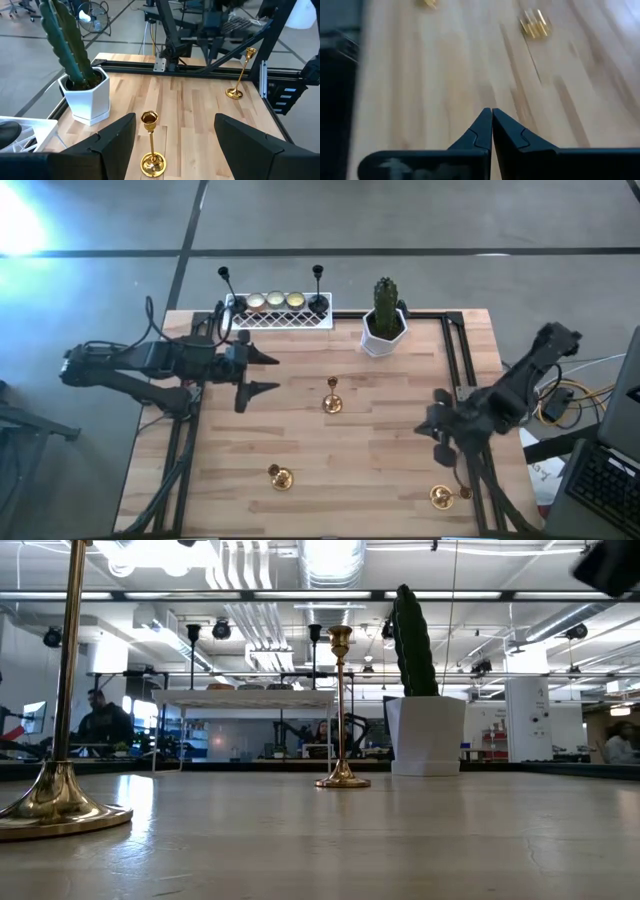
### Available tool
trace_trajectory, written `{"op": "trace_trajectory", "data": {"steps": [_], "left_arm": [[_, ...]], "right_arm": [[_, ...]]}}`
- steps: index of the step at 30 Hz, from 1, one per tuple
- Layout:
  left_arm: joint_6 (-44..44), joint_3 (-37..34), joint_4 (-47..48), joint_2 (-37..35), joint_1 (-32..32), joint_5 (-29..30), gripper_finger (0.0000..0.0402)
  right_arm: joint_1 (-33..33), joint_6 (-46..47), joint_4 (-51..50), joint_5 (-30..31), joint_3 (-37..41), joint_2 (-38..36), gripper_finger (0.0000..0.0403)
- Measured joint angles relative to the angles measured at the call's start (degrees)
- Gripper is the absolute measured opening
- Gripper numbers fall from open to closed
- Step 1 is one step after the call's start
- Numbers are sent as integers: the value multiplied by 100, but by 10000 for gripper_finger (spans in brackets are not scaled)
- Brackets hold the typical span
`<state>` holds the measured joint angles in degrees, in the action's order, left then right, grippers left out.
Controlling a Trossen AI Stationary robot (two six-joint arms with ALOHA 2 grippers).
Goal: Pick & Place candle stick holders
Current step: Put the bottom right golden candle holder on the shelf
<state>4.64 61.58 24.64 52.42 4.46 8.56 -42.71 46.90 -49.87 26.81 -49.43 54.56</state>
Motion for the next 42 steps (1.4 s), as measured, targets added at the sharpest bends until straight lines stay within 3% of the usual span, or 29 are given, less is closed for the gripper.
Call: {"op": "trace_trajectory", "data": {"steps": [5, 9, 15, 17, 25, 32, 38, 42], "left_arm": [[44, 0, 0, 58, -1, 1, 275], [110, 0, 0, 123, -1, 0, 275], [75, 0, 2, 222, -1, 0, 275], [-13, 0, 2, 237, -1, 1, 275], [-290, 0, -86, 245, -1, 4, 275], [-918, 0, -244, 299, -1, 4, 275], [-1022, 0, -256, 349, -1, -11, 275], [-1024, 0, -254, 358, -1, -95, 275]], "right_arm": [[-1209, 2620, -1715, 192, -149, 149, 8], [-2085, 3822, -2570, 139, -693, 349, 8], [-2665, 5409, -3795, -1202, -1959, 1000, 8], [-2687, 5626, -3813, -1464, -2404, 1275, 8], [-2609, 6345, -3793, -1478, -3727, 2232, 8], [-2449, 7225, -3580, -1639, -3842, 2557, 23], [-2199, 7275, -3231, -1717, -3842, 2684, 78], [-2086, 7295, -3221, -2136, -3842, 2772, 113]]}}
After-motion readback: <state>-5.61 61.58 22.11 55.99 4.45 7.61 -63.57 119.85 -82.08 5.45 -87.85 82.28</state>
